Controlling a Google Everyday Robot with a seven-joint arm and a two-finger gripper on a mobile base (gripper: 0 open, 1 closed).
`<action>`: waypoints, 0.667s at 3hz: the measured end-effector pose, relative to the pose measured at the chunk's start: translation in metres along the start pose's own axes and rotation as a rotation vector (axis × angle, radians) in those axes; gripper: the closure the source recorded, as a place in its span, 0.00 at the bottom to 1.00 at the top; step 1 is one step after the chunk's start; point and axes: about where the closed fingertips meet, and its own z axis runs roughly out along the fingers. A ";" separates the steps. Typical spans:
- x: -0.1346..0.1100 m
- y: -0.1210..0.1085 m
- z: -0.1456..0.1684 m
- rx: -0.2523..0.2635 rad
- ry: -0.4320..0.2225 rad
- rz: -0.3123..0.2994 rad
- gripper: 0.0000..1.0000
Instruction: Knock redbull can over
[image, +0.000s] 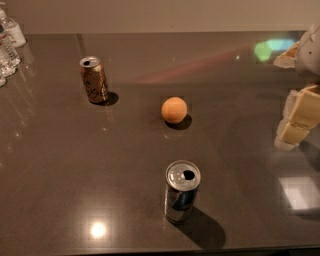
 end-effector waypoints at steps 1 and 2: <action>0.000 0.000 0.000 0.000 0.000 0.000 0.00; -0.003 0.001 -0.001 0.002 -0.019 -0.013 0.00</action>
Offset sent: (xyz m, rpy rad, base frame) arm -0.0015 0.0059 -0.0026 0.0301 0.0047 0.0383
